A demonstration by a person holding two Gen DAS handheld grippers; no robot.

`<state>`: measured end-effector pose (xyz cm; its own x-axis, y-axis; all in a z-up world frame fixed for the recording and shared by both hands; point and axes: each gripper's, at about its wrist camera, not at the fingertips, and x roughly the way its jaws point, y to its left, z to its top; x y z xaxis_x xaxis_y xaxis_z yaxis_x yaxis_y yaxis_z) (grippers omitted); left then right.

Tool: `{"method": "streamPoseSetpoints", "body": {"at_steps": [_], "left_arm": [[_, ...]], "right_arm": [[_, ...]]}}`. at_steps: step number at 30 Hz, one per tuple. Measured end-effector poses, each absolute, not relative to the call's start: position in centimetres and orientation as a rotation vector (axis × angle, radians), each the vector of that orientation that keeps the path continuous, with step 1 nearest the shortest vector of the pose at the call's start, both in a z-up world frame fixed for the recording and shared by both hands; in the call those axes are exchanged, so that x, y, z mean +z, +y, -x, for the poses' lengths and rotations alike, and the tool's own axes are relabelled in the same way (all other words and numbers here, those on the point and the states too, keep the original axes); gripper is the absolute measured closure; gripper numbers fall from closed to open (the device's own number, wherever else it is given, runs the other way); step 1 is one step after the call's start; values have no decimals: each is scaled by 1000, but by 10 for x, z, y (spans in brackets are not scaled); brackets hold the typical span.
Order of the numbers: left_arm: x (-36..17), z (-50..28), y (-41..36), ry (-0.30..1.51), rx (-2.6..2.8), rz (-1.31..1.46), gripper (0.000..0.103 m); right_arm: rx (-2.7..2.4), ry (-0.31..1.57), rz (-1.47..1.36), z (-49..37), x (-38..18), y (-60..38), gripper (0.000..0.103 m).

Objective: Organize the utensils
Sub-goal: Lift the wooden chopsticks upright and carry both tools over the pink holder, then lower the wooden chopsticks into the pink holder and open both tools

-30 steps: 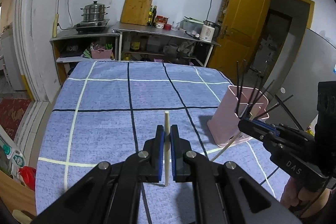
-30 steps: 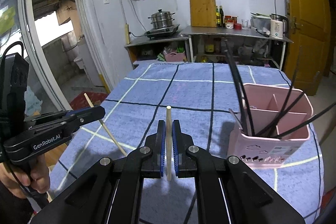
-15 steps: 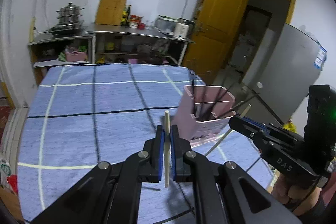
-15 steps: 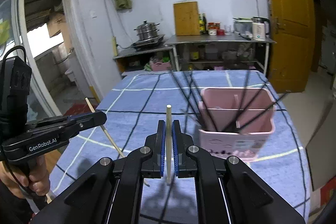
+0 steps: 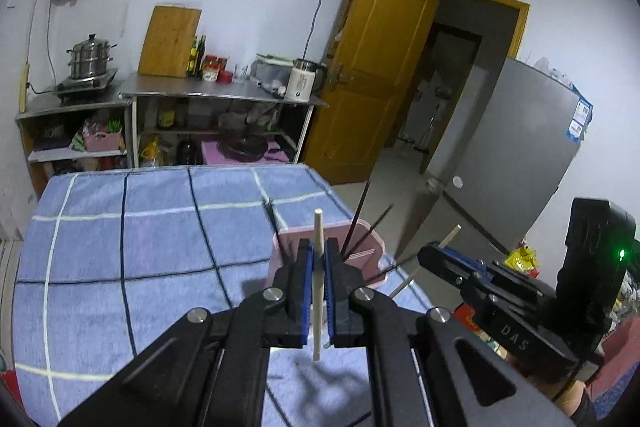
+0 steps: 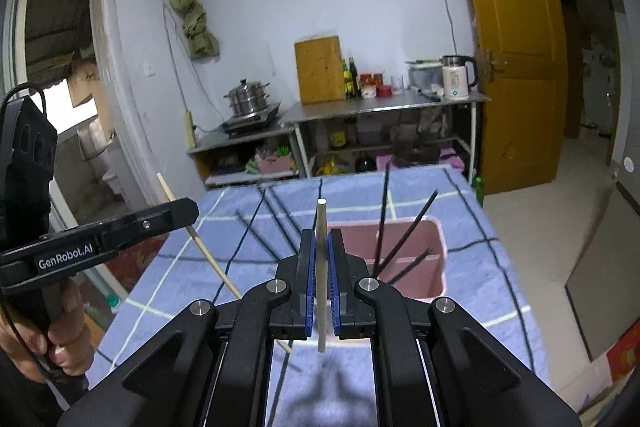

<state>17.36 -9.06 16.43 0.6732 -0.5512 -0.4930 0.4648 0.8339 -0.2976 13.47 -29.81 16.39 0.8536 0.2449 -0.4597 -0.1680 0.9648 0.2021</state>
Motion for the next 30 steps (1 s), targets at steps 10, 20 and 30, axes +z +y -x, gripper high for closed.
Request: {"method": "streamPoseSetpoints", "body": {"at_steps": [10,20,30], "left_arm": [[188,-201,-109,551,-564,150,97],[167,-231,-128,595,-544,103,97],[138,-257,-141,674,-548,70,97]], "right_arm": [[191,440,-182,-155,185,-316,97],[171,473,-185,-182,164,-322,97],[163,534,-147,-200,138,-319,97]]}}
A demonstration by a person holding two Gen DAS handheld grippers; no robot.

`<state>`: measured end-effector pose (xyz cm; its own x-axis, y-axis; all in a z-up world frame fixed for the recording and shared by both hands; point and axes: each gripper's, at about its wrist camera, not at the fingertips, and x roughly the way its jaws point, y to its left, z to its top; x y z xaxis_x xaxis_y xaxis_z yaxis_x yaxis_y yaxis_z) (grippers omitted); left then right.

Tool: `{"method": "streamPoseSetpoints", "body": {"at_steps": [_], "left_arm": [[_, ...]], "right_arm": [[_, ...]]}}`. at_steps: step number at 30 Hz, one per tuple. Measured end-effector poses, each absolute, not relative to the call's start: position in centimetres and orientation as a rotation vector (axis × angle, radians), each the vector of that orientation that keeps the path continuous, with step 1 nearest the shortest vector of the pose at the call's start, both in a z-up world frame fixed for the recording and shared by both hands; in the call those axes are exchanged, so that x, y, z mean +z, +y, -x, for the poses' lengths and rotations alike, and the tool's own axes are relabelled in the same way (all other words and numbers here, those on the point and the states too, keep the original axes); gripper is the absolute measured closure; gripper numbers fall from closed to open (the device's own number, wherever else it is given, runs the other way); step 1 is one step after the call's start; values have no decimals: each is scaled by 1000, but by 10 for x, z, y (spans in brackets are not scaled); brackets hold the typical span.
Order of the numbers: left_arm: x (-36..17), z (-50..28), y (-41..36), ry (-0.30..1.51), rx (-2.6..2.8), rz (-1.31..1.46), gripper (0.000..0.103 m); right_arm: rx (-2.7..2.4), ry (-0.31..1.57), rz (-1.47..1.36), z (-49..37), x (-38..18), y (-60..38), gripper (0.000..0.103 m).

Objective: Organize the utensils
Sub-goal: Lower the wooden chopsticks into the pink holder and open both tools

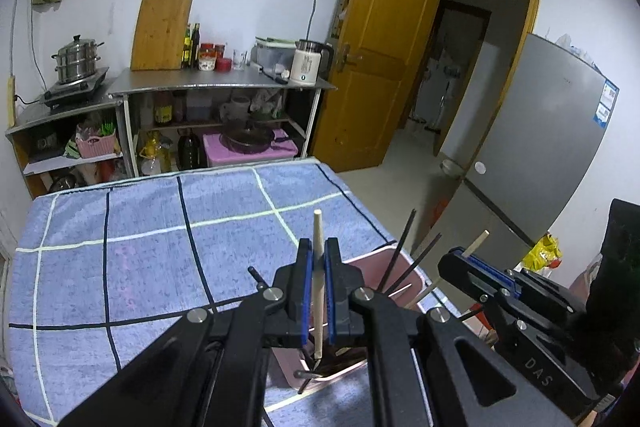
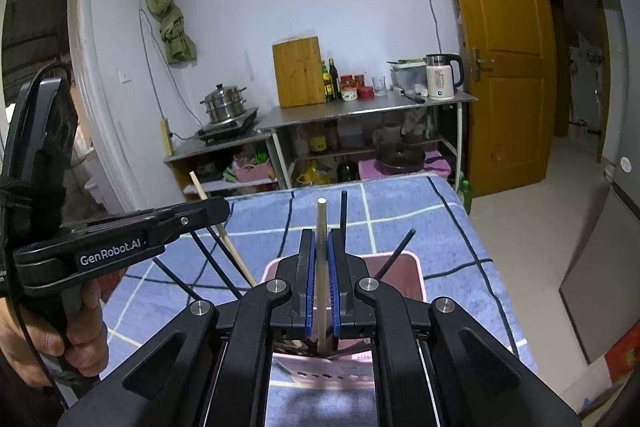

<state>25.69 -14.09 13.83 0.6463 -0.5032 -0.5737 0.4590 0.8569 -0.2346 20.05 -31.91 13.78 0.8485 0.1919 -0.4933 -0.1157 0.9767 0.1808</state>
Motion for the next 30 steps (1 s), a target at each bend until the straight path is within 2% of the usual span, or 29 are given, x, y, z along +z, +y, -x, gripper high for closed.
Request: {"method": "streamPoseSetpoints", "body": {"at_steps": [15,20,27,30], "left_arm": [[118,-258,-141,722,-541,29,96],[124,-252,-136,700,-539,40,88],[137,-239,-127,662,-541,53,87],[144,-231,-121,637,-545,58,83]], "right_arm": [[166,588,-114,-207,125,-319,97],[163,581,-108,-203,129,-319,96],[148,557,-102,-190,139,-321,88],[145,541,-97,-183,144,-322,86]]}}
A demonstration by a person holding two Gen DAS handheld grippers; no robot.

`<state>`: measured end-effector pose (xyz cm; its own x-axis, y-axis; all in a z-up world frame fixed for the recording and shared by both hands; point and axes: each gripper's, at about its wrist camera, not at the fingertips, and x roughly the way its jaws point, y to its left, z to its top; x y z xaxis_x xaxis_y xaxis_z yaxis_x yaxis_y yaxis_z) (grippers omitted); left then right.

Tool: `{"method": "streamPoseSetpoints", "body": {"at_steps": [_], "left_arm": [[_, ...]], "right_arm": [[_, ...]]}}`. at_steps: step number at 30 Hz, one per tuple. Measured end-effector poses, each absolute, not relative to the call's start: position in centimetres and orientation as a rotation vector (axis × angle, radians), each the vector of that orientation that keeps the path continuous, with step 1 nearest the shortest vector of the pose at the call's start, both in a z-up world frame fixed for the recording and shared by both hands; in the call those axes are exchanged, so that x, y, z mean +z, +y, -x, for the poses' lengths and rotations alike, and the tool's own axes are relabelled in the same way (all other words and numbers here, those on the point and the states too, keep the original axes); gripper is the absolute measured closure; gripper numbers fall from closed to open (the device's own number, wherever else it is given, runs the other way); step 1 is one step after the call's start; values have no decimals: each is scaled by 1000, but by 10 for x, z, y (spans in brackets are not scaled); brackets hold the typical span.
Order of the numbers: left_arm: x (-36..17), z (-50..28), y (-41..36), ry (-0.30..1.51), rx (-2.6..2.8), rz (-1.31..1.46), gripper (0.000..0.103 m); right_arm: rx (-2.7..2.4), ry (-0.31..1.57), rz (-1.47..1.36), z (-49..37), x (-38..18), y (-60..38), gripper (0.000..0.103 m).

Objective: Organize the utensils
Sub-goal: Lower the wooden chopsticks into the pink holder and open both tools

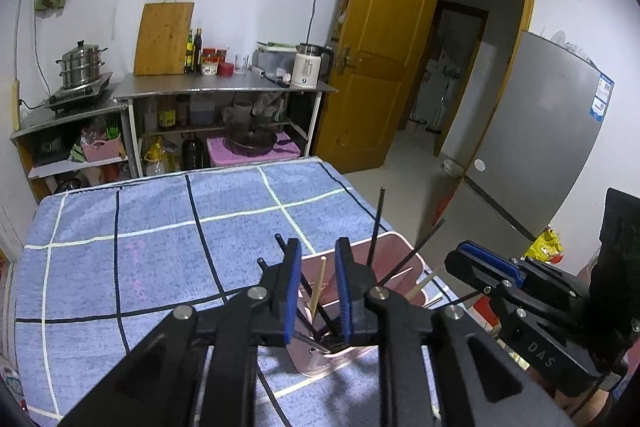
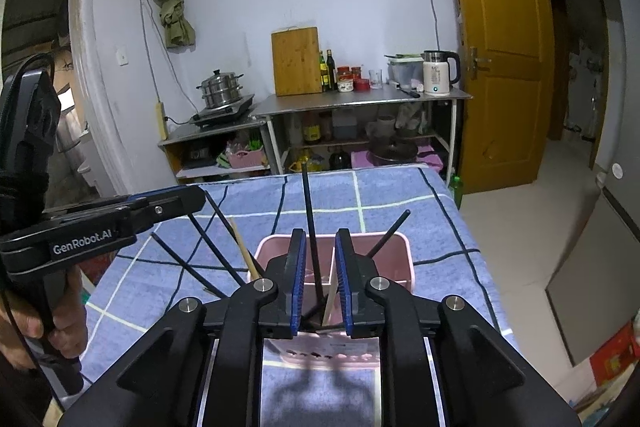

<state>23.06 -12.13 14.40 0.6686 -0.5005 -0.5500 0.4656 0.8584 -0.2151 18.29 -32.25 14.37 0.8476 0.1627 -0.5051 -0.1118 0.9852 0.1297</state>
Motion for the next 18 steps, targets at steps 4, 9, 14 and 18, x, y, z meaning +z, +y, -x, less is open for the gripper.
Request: {"method": "streamPoseSetpoints", "body": {"at_steps": [4,9,14,18], "left_arm": [[151,-216,-113,606,-550,69,81],[154,-194,-105,573,-551,71,77],[147,-173,-97,544,-533,68,74],[136,-155,-93,534,-519,60,69]], "right_arm": [[136,520,-91,-166,148,-321,85],[123,494,-83,-145,153,-318,85],[122,470,-69,-122,153,-311,84],[130,467,-53,-106,145,-302,84]]}}
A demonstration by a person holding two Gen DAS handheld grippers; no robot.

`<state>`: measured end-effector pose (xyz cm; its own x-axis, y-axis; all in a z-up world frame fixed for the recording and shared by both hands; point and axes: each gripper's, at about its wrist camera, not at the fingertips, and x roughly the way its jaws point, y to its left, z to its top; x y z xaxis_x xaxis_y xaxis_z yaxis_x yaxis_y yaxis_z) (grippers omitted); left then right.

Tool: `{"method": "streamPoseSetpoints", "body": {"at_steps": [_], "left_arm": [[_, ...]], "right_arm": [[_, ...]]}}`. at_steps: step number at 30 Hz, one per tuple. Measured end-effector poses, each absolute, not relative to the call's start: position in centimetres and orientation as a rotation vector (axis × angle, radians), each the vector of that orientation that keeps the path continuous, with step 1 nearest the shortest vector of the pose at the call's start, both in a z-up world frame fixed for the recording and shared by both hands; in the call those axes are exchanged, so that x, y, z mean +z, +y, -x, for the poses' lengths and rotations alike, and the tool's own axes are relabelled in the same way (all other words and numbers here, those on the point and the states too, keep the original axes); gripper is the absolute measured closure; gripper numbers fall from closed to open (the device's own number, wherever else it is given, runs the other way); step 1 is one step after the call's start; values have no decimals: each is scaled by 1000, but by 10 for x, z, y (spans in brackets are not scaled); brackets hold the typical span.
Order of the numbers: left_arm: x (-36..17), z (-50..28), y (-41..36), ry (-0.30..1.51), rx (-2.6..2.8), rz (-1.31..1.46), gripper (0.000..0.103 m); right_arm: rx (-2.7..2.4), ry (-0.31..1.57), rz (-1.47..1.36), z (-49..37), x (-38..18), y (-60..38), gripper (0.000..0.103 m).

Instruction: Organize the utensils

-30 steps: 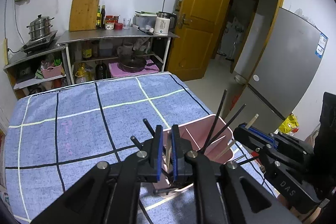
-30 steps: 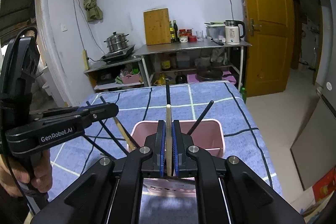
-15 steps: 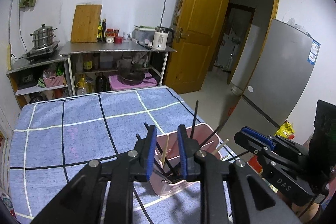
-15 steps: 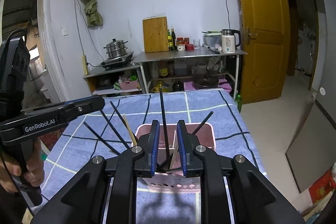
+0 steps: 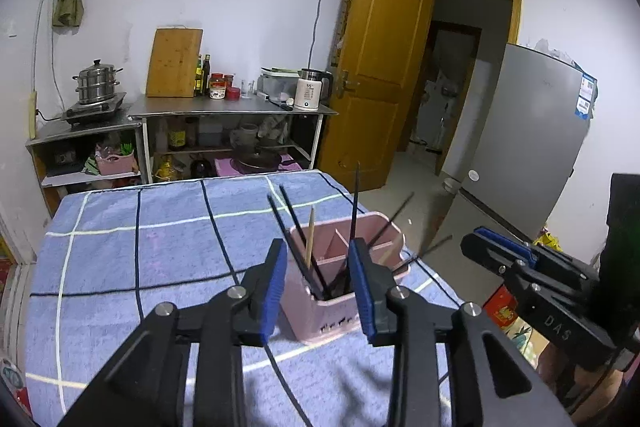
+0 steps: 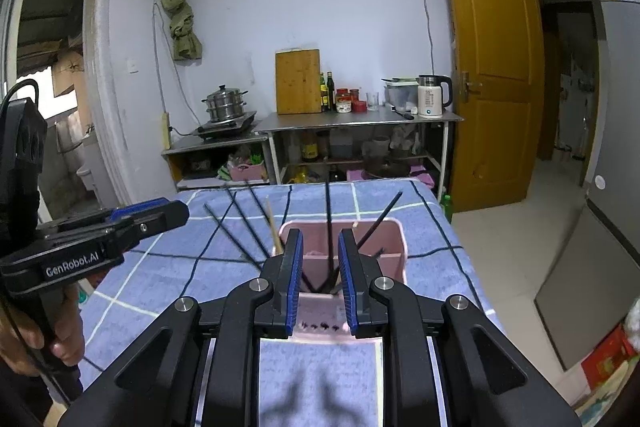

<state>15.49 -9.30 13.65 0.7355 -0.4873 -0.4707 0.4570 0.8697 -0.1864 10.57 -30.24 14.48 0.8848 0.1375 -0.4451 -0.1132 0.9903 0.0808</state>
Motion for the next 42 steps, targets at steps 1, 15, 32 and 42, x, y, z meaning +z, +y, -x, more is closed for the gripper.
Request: {"method": "streamPoseSetpoints", "body": {"at_steps": [1,15,32,42], "left_arm": [[133,-150,-92,530,-513,52,69],[82,-98,-74,485,-455,47,62],[46,-57,-69,446,-435,36,57],[43,-52,-69,433,-418,29,57]], "right_arm": [[132,467,-49,-103,143,-301,84],[149,480,-37,-64,99,-282,84],[130,490,-42,-29,59,-274,84],[125,475,-28,-22,61,-269,84]]}}
